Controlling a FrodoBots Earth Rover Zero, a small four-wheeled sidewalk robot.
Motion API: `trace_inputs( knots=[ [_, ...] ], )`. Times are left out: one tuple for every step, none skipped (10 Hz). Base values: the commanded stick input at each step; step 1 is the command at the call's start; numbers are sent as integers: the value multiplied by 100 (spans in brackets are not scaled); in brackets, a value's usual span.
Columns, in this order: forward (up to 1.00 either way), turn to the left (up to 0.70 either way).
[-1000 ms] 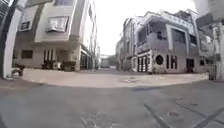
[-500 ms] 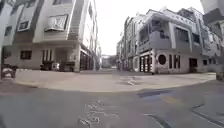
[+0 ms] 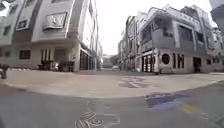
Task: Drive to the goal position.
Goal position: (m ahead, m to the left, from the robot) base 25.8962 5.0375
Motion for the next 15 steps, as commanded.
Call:
trace_inputs(
  knots=[
    [100, 6],
    [100, 17],
    [100, 29],
    [100, 29],
    [100, 18],
    [100, 43],
    [100, 46],
    [100, 46],
    [100, 46],
    [100, 46],
    [100, 46],
    [100, 46],
    [100, 6],
    [100, 6],
    [100, 6]
  ],
)
